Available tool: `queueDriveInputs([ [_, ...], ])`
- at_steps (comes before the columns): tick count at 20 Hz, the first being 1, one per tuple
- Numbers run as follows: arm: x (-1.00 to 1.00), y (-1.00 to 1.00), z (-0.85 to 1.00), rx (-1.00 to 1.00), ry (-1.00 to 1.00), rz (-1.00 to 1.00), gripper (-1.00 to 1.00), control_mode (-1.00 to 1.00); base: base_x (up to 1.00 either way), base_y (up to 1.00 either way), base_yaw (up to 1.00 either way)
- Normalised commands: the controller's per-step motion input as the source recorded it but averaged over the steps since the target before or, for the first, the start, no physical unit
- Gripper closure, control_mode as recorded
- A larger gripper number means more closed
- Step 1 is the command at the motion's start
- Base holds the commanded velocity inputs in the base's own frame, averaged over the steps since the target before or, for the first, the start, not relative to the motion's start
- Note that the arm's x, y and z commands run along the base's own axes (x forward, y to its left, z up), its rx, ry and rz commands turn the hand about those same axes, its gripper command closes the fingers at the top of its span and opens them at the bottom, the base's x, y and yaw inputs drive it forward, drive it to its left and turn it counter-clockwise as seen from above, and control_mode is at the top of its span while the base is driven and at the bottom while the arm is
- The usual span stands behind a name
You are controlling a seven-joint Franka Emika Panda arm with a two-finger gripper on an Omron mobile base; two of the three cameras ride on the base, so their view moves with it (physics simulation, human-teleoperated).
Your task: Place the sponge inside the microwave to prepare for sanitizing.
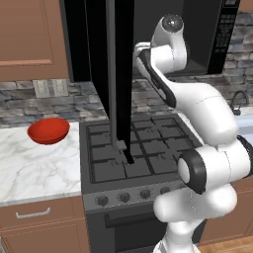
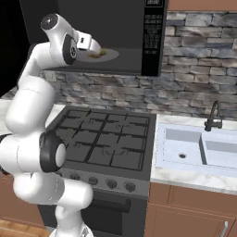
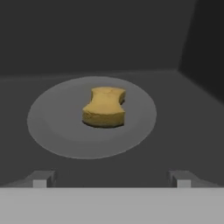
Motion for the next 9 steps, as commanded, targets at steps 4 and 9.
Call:
queueDriveInputs([
  [4, -0.97, 0.00, 0.17, 0.00, 0.00, 0.00, -1.00, -1.00, 0.00, 0.00, 0.00],
  [9, -1.00, 0.00, 0.21, 0.00, 0.00, 0.00, -1.00, -1.00, 0.00, 0.00, 0.00],
])
